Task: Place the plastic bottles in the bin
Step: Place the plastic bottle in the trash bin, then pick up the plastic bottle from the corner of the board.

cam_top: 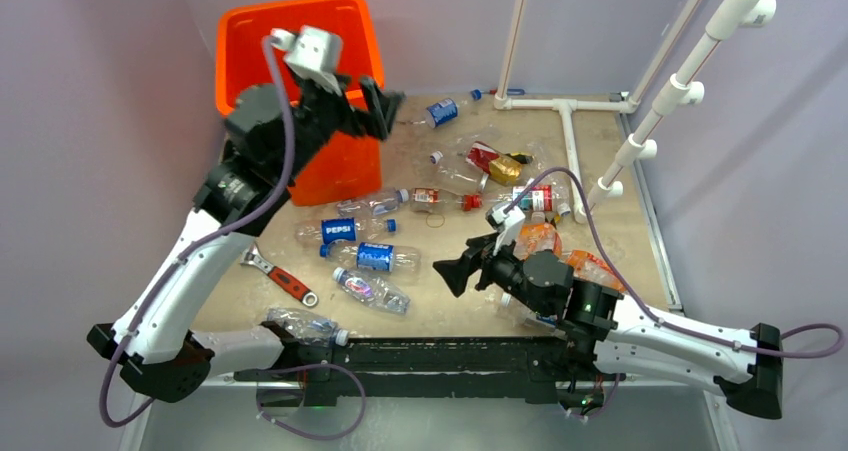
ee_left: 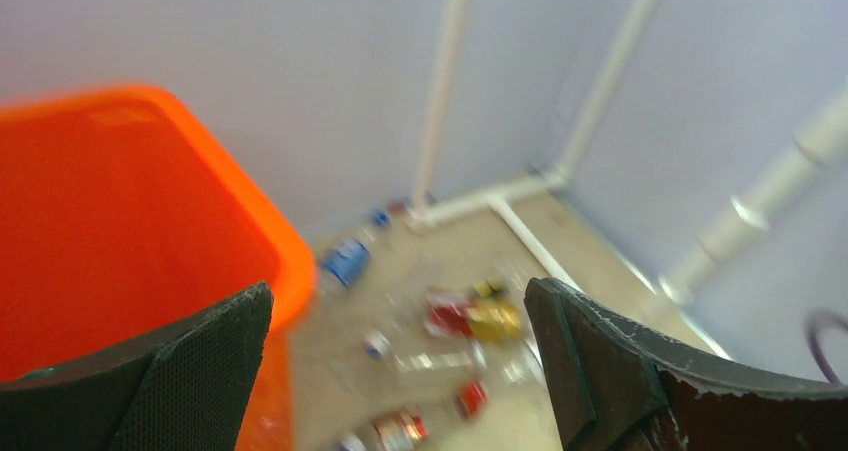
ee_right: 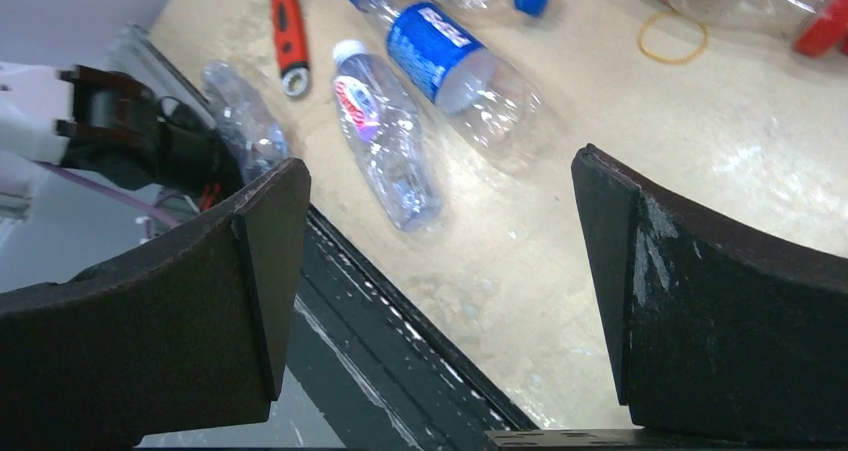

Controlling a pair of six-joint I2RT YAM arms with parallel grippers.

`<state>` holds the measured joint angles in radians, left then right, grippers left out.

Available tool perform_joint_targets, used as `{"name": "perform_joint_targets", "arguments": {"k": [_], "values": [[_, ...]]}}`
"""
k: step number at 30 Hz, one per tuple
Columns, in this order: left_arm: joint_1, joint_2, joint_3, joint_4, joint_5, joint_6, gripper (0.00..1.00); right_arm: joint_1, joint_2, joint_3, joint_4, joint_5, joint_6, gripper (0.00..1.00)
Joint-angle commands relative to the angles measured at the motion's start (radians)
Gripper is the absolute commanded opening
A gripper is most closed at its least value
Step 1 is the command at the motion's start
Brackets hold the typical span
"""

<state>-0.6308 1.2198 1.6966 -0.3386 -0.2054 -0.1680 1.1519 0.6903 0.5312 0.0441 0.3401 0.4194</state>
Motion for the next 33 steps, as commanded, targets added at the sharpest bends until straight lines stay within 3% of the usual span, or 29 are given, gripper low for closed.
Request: {"name": "perform_joint_targets", "arguments": {"k": [1, 4, 12, 16, 22, 25, 29, 33], "values": [[-0.013, -0.058, -0.227, 0.005, 0.426, -0.145, 0.99, 0.000, 0.042, 0.061, -0.089, 0.123, 0.040, 0.98], [-0.022, -0.127, -0.375, 0.106, 0.515, -0.198, 0.99, 0.000, 0.067, 0.082, -0.195, 0.243, 0.147, 0.98], [-0.024, -0.207, -0.668, 0.288, 0.571, -0.305, 0.99, 0.000, 0.047, 0.142, -0.518, 0.571, 0.505, 0.99], [-0.033, -0.193, -0.747, 0.378, 0.594, -0.364, 0.99, -0.001, 0.092, 0.197, -0.693, 0.620, 0.652, 0.99], [-0.057, -0.157, -0.876, 0.447, 0.564, -0.442, 0.99, -0.001, 0.161, 0.213, -0.845, 0.565, 0.851, 0.99], [-0.132, -0.117, -0.951, 0.530, 0.503, -0.514, 0.99, -0.001, 0.132, 0.203, -0.861, 0.561, 0.936, 0.99], [-0.369, -0.010, -0.944, 0.557, 0.323, -0.513, 0.99, -0.001, -0.008, 0.161, -0.780, 0.578, 0.924, 0.98], [-0.423, 0.061, -1.022, 0.727, 0.317, -0.584, 0.99, -0.001, -0.131, 0.132, -0.707, 0.600, 0.869, 0.98]]}}
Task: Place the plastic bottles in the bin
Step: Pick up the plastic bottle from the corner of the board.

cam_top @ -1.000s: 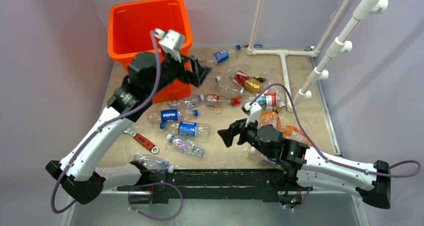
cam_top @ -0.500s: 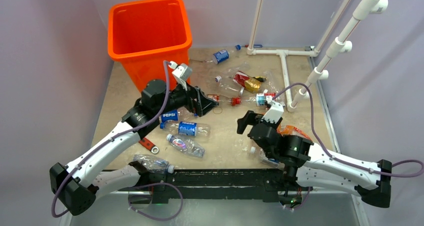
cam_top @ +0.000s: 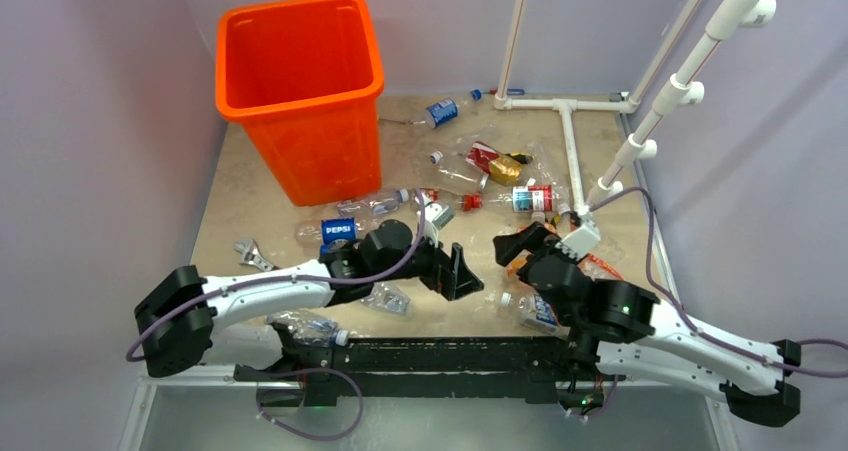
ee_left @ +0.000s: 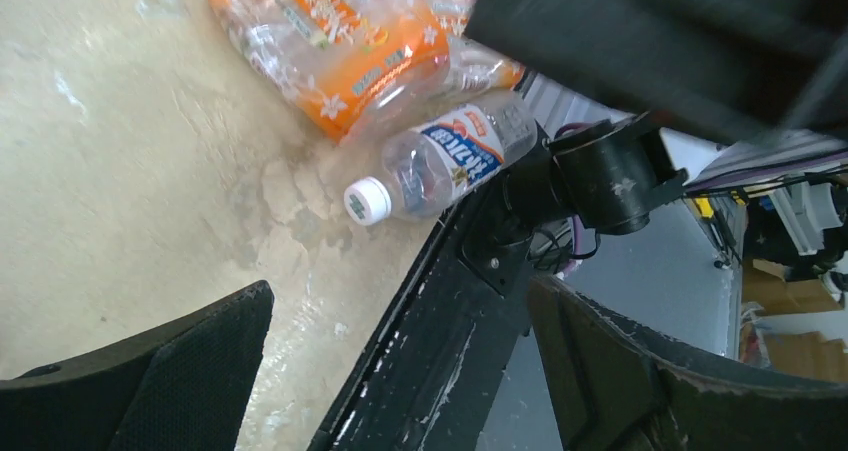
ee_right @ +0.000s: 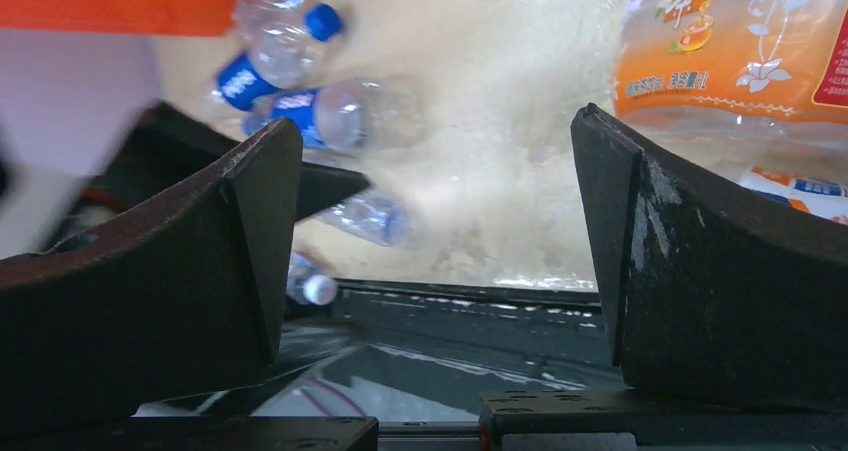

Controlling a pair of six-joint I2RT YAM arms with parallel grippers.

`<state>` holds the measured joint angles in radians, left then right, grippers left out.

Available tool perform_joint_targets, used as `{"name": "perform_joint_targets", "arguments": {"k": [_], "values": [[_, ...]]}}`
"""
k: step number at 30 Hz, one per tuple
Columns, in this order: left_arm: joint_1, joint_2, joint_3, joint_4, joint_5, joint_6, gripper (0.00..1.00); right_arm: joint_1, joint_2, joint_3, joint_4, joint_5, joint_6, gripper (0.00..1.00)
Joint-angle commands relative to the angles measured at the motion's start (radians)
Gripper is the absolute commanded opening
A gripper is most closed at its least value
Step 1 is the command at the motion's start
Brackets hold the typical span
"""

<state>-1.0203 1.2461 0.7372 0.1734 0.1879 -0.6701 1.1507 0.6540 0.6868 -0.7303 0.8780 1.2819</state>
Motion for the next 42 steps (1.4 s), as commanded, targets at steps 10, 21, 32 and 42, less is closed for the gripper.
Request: {"name": "perform_joint_targets", "arguments": {"k": [10, 21, 32, 42], "values": [[-0.031, 0.484, -0.098, 0.824, 0.257, -0.236, 0.93, 0.001, -0.306, -0.104, 0.444, -0.091, -0.408, 0.95], [-0.029, 0.803, -0.065, 1.175, 0.305, -0.434, 0.86, 0.001, -0.326, -0.100, 0.462, -0.126, -0.474, 0.93], [-0.041, 0.879, 0.020, 1.088, 0.301, -0.409, 0.68, 0.001, -0.345, -0.110, 0.446, -0.108, -0.486, 0.93], [-0.058, 0.914, 0.063, 1.085, 0.315, -0.404, 0.59, 0.001, -0.361, -0.113, 0.433, -0.102, -0.483, 0.92]]}}
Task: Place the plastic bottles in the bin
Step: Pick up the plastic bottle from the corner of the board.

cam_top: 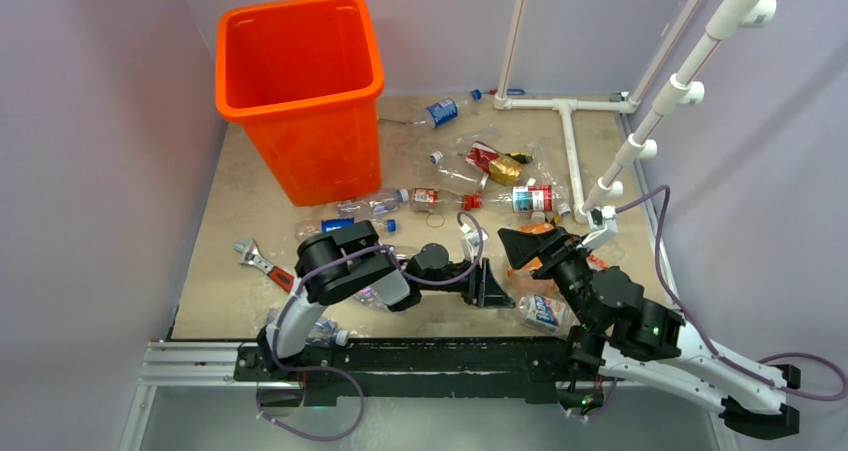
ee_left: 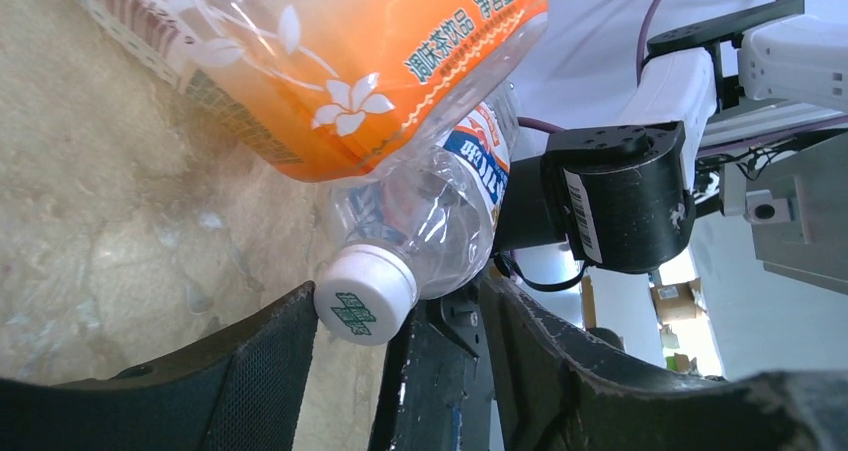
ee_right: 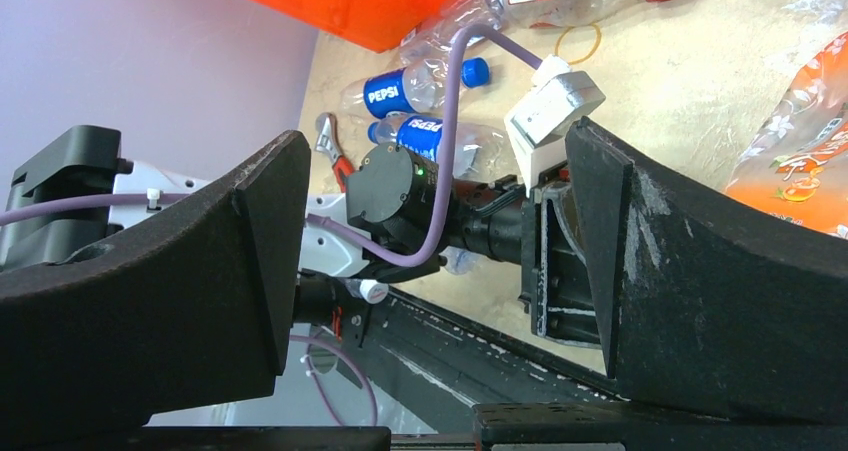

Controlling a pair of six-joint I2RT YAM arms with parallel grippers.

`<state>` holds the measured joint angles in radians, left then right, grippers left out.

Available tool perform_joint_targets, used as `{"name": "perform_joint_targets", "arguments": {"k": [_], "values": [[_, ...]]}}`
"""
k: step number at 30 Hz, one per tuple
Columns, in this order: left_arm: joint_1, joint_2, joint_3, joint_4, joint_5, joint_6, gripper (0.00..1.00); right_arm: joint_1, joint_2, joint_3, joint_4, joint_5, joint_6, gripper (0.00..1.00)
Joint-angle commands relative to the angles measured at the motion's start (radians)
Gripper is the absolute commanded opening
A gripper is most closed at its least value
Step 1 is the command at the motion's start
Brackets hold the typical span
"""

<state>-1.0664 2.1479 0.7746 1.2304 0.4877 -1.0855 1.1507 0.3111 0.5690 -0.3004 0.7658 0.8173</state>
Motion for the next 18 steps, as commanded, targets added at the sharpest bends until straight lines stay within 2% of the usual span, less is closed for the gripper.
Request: {"name": "perform_joint_targets", "arguments": {"k": [1, 10, 18], "values": [[-0.013, 0.011, 0.026, 0.033, 0.013, 0.012, 0.58, 0.001, -0.018, 0.004, 0.001, 0.010, -0.017, 0.92], [-0.021, 0.000, 0.028, 0.035, 0.020, 0.012, 0.37, 0.001, -0.009, 0.003, 0.005, 0.009, -0.014, 0.92], [-0.017, -0.072, -0.025, 0.039, -0.005, 0.037, 0.09, 0.001, -0.012, 0.005, 0.003, 0.001, -0.015, 0.92]]}}
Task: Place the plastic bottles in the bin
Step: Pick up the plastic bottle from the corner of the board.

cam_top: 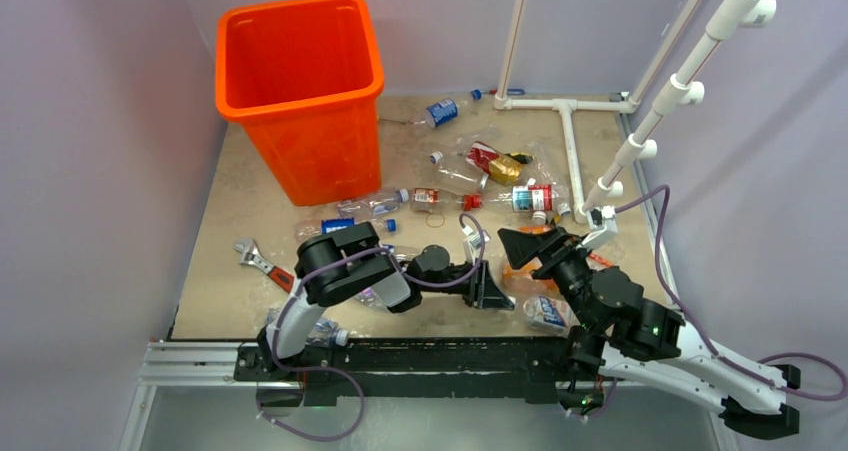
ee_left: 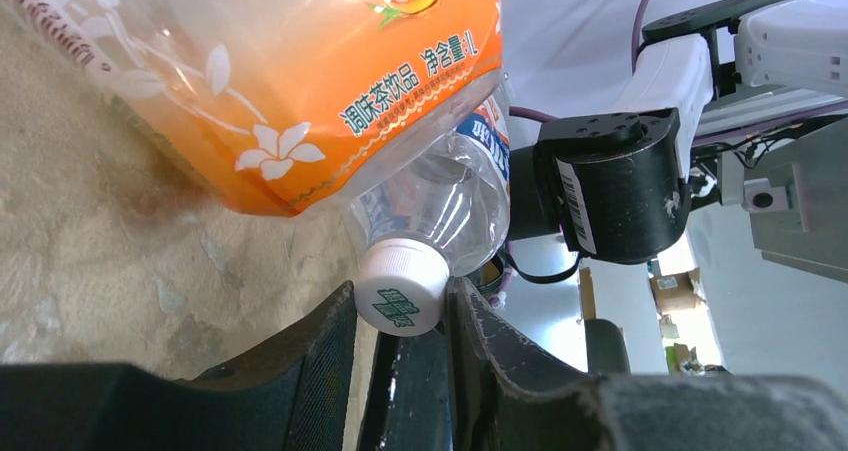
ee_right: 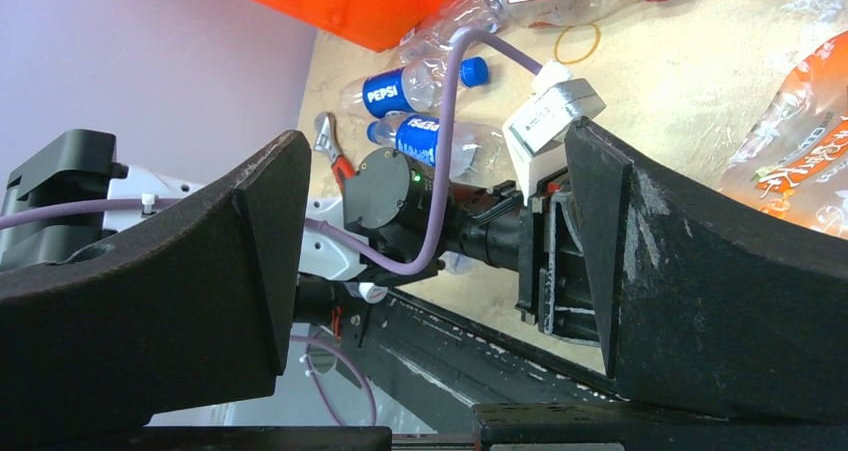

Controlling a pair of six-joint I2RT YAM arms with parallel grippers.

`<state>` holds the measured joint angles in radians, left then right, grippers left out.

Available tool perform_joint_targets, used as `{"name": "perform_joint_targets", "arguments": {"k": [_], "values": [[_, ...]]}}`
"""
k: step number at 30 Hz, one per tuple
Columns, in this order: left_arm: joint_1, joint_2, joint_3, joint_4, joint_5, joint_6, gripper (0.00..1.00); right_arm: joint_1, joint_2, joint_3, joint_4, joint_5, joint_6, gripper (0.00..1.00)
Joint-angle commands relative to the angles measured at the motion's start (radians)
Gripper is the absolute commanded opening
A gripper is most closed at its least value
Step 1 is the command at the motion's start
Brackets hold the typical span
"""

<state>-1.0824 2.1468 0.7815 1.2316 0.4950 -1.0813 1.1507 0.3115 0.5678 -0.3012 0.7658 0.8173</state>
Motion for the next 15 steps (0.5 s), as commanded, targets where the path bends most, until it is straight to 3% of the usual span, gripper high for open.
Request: {"name": "perform_joint_targets", "arguments": {"k": [1, 2, 7, 15], "values": [[0.000, -0.093, -0.048, 0.032, -0.021, 0.041, 0.05, 0.001, -0.012, 0.007, 0.008, -0.005, -0.020, 0.92], [0.006, -0.119, -0.067, 0.025, -0.029, 0.048, 0.01, 0.001, -0.011, 0.009, 0.015, -0.014, -0.032, 0.92], [0.024, -0.326, -0.149, -0.129, -0.082, 0.145, 0.00, 0.001, 0.004, 0.016, 0.081, -0.089, -0.120, 0.92], [0.024, -0.806, -0.048, -0.909, -0.338, 0.483, 0.00, 0.001, 0.108, 0.093, 0.179, -0.252, -0.309, 0.93]]}}
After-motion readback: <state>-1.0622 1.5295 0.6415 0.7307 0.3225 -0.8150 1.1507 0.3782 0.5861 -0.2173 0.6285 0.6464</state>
